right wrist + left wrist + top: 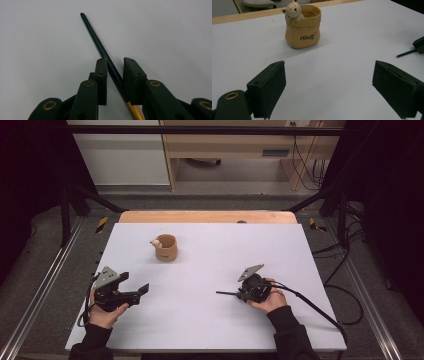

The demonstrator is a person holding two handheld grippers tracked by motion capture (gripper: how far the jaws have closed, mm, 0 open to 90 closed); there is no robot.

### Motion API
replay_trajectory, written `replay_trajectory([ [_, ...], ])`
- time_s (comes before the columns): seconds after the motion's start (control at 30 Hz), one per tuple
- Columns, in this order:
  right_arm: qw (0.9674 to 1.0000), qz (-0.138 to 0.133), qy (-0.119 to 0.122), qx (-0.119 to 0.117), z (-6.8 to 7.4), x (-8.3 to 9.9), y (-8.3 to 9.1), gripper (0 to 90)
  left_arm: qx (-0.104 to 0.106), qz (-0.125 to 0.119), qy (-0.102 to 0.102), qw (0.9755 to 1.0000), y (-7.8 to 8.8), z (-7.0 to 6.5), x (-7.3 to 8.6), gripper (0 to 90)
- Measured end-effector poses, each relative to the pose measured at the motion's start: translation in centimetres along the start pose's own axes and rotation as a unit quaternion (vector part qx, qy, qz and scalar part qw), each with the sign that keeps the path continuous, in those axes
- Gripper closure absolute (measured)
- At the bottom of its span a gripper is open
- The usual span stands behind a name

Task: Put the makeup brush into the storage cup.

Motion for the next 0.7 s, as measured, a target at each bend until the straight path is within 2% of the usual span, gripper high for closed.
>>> replay_trajectory([
  [0.43,0.9999,0.007,-0.007,-0.005,0.19,0.07,0.09,82.0,-0.001,0.000,0.000,1.0000,0.02,0.04,0.01,11.5],
  [0.7,0.9998,0.009,-0.019,-0.003,0.27,0.05,0.13,82.6,0.000,0.000,-0.001,1.0000,0.01,0.01,0.01,11.7],
])
Point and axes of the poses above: each handheld gripper's, and its own axes: y roughly backward along the jaws, x roughly out of its underside, z roughly to its left, the point moved 4 cm from there along -y, roughly forward along the jaws, and after that the axes turned 6 degrees about y, right-handed, at the moved point
